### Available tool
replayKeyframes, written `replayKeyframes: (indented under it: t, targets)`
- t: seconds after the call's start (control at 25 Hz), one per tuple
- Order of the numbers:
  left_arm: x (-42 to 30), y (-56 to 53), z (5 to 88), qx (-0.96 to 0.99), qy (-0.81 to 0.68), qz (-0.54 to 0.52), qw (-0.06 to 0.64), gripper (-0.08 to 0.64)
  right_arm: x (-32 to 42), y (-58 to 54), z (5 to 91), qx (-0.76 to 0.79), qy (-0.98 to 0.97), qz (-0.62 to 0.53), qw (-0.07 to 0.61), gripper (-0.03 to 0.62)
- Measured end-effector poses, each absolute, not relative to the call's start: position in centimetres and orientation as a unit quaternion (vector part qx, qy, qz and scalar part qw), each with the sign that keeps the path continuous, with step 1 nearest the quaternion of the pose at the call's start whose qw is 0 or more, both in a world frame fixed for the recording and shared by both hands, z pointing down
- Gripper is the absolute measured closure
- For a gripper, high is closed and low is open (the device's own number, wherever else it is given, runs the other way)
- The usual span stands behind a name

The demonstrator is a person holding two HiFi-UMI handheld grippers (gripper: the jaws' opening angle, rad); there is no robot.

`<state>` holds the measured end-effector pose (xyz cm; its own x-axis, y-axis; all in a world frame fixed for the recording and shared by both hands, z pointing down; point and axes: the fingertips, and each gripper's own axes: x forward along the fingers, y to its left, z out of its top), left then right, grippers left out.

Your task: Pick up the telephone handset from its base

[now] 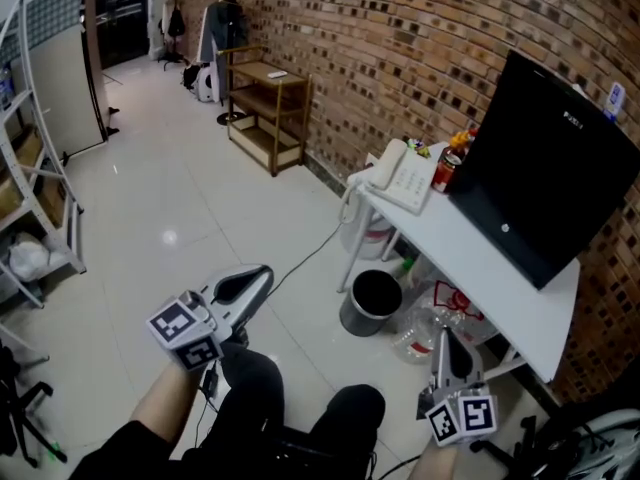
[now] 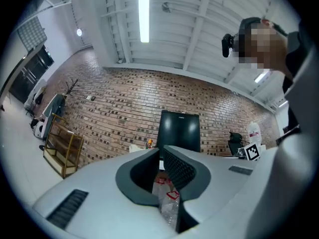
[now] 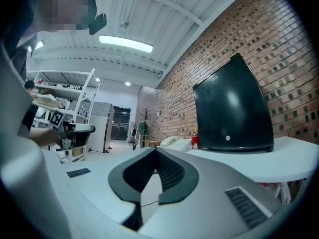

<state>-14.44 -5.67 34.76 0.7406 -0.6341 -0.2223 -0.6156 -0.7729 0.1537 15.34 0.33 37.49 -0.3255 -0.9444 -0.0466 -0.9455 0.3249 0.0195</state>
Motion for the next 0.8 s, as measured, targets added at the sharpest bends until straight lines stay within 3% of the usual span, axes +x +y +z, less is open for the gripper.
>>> replayKeyframes:
  t: [0.8]
  targets:
    - [-8.9, -20.4, 34.3, 0.936, -0.334, -0.110, 0.022, 0.535, 18.1, -13.4, 35.8, -0.576, 0.817, 0.037, 0.006, 0.583]
